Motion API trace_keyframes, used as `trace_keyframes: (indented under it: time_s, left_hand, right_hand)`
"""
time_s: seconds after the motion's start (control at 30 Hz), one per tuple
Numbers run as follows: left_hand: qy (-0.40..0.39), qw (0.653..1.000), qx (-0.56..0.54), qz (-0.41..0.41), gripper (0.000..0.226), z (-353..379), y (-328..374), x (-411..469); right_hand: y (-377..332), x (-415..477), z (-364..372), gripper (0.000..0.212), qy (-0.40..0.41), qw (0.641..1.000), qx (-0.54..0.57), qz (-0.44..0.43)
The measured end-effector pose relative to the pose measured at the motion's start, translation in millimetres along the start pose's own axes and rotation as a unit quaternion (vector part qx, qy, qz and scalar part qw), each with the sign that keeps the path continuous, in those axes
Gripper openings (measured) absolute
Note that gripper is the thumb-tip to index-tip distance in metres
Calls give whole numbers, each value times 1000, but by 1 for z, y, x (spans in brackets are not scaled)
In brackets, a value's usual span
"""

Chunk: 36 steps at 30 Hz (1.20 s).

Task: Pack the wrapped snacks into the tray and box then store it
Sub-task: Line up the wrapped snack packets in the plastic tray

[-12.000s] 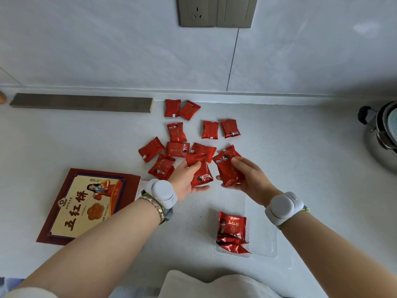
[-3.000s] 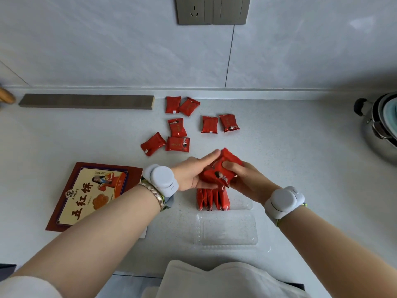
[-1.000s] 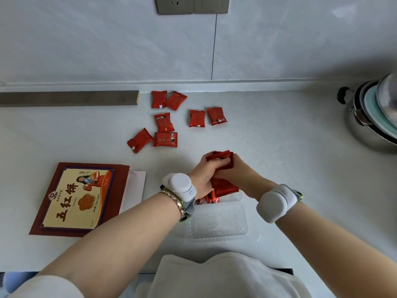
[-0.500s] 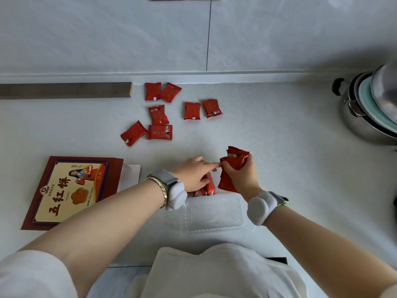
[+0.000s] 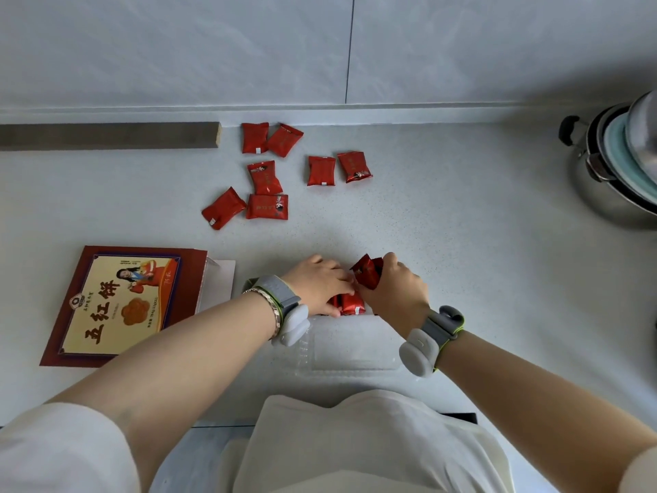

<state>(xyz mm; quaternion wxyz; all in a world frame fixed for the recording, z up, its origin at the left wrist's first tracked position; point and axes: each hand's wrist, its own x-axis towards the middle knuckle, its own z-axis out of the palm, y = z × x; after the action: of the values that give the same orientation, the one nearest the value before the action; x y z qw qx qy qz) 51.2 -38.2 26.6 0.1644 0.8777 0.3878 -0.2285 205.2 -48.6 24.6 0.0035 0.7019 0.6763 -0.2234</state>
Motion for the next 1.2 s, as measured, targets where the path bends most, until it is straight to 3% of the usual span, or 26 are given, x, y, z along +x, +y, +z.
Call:
trace_keyframes:
  time_s: [0.17, 0.3, 0.4, 0.47, 0.57, 0.7, 0.8, 0.9, 0.97, 1.2]
  left_hand:
    - [-9, 1000, 23, 9, 56, -1, 4, 1]
    - [-9, 1000, 17, 8, 52, -2, 7, -1]
    - [-5, 1000, 6, 7, 45, 0, 6, -3]
    - [-6, 1000, -10, -2, 43, -1, 5, -4]
    - [-8, 999, -40, -16, 42, -3, 4, -5]
    - [60, 981, -159, -90, 54, -6, 12, 0]
    - [98, 955, -240, -145, 64, -12, 20, 6]
    - [87, 967, -203, -130, 48, -13, 23, 11]
    - [73, 972, -187, -125, 41, -11, 21, 13]
    - [88, 972, -175, -130, 54, -4, 25, 17]
  right_hand:
    - [2, 1, -4, 40, -58, 990, -128, 11]
    - [-11, 1, 18, 32, -87, 981, -161, 58]
    - [-16, -2, 22, 48, -129, 981, -120, 87]
    - [-11, 2, 11, 55, -193, 976, -27, 101]
    - [1, 8, -16, 28, -289, 952, 65, 73]
    - [7, 0, -37, 26, -270, 962, 36, 17]
    - [10, -4, -35, 12, -235, 972, -6, -26]
    - [16, -4, -32, 31, -188, 981, 40, -9]
    - [20, -4, -30, 31, -164, 985, 43, -10]
    - [18, -2, -18, 51, -200, 980, 0, -18]
